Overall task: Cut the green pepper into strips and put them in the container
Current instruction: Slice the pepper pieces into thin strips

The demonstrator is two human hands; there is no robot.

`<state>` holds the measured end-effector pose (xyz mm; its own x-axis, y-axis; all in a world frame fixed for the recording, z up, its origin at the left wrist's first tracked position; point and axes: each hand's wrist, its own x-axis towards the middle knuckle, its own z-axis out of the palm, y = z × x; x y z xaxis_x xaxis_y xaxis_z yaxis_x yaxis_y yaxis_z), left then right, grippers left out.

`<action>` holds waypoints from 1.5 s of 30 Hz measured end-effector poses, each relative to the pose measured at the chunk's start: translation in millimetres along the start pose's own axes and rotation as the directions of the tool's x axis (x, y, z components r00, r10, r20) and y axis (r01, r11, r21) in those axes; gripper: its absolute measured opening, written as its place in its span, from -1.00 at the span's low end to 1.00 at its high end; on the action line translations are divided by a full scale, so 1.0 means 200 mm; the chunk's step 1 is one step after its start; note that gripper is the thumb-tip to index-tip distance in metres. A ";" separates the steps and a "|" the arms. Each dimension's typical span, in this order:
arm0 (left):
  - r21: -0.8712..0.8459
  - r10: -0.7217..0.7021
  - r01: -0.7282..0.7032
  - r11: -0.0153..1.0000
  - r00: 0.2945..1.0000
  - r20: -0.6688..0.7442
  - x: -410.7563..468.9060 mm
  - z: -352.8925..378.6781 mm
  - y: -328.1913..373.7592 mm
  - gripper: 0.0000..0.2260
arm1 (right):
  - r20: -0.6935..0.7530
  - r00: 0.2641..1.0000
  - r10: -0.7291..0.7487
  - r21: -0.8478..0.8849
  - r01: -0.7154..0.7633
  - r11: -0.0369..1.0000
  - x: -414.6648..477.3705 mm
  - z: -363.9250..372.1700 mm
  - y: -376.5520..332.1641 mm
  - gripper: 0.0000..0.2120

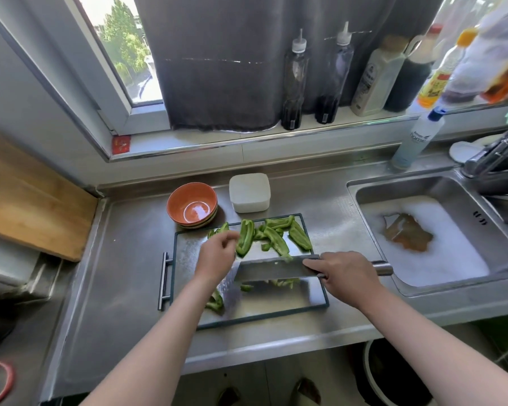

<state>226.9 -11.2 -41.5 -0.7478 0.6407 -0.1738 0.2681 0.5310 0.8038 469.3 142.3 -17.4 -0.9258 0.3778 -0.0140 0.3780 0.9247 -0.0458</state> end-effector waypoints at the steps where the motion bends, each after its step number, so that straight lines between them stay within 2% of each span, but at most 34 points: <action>1: 0.042 0.035 -0.041 0.998 0.991 0.130 0.02 0.02 0.04 -0.80 | -0.002 1.000 -0.027 0.003 0.027 1.000 0.00 -0.01 0.00 -0.57; 3: 0.154 0.066 -0.137 0.979 0.917 0.394 0.03 0.09 0.11 -0.71 | 0.003 0.998 -0.068 0.019 0.068 0.998 0.00 -0.02 -0.01 -0.55; 4: 0.180 0.054 -0.158 0.971 0.876 0.480 0.03 0.12 0.14 -0.68 | 0.000 0.996 -0.086 0.022 0.086 0.996 0.00 -0.03 -0.02 -0.55; 6: 0.219 0.045 -0.189 0.957 0.844 0.535 0.03 0.17 0.16 -0.72 | -0.040 0.992 -0.121 0.032 0.123 0.992 0.01 -0.03 -0.04 -0.55; 8: 0.251 0.063 -0.219 0.943 0.857 0.511 0.03 0.18 0.14 -0.83 | -0.085 0.986 -0.146 0.055 0.151 0.987 0.00 -0.04 -0.04 -0.56; 11: 0.196 0.054 -0.145 0.970 0.912 0.405 0.04 0.13 0.08 -0.89 | -0.072 0.990 -0.124 0.067 0.129 0.989 -0.01 -0.05 -0.01 -0.65; 13: 0.148 -0.019 -0.026 0.989 0.955 0.296 0.06 0.06 0.00 -0.91 | -0.032 0.999 -0.040 0.087 0.042 0.995 -0.03 -0.05 0.03 -0.71; 16: 0.092 -0.142 0.129 0.987 0.978 0.151 0.06 -0.03 -0.14 -0.94 | 0.115 0.978 0.176 0.210 -0.197 0.958 -0.05 -0.04 0.09 -0.73; 19: 0.210 -0.128 0.080 0.974 0.966 0.223 0.01 0.01 -0.17 -0.91 | 0.190 0.922 0.336 0.379 -0.385 0.841 -0.04 -0.03 0.11 -0.82; 22: 0.286 -0.056 -0.050 0.957 0.935 0.350 -0.07 0.16 -0.11 -0.91 | 0.205 0.887 0.414 0.449 -0.462 0.765 0.00 -0.01 0.08 -0.73; 25: 0.352 -0.006 -0.132 0.926 0.932 0.363 -0.11 0.26 -0.07 -0.82 | 0.214 0.879 0.425 0.467 -0.475 0.746 0.05 -0.01 0.03 -0.69; 29: 0.376 0.037 -0.155 0.914 0.952 0.303 -0.10 0.19 -0.11 -0.80 | 0.220 0.879 0.423 0.458 -0.476 0.751 0.08 -0.01 -0.02 -0.64; 33: 0.584 0.024 -0.282 0.761 0.912 0.410 -0.10 0.06 -0.18 -0.72 | 0.240 0.881 0.409 0.483 -0.473 0.737 0.12 0.00 -0.06 -0.68; 37: 0.640 0.086 -0.335 0.691 0.918 0.387 -0.12 0.08 -0.20 -0.74 | 0.255 0.881 0.398 0.506 -0.472 0.722 0.15 0.03 -0.10 -0.72; 39: 0.639 0.118 -0.339 0.690 0.924 0.363 -0.12 0.11 -0.21 -0.80 | 0.259 0.881 0.396 0.517 -0.473 0.714 0.16 0.04 -0.10 -0.73; 43: 0.552 0.102 -0.207 0.808 0.971 0.215 -0.08 0.14 -0.24 -0.89 | 0.262 0.877 0.404 0.541 -0.479 0.691 0.19 0.05 -0.10 -0.76; 45: 0.520 0.115 -0.190 0.833 0.978 0.173 -0.04 0.18 -0.23 -0.88 | 0.266 0.870 0.415 0.559 -0.490 0.669 0.20 0.06 -0.09 -0.77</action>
<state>241.5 -21.1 -97.9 -0.5956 0.7837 -0.1762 0.6813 0.6091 0.4061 424.8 139.7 -29.3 -0.6501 0.6994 -0.2972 0.7041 0.4072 -0.5818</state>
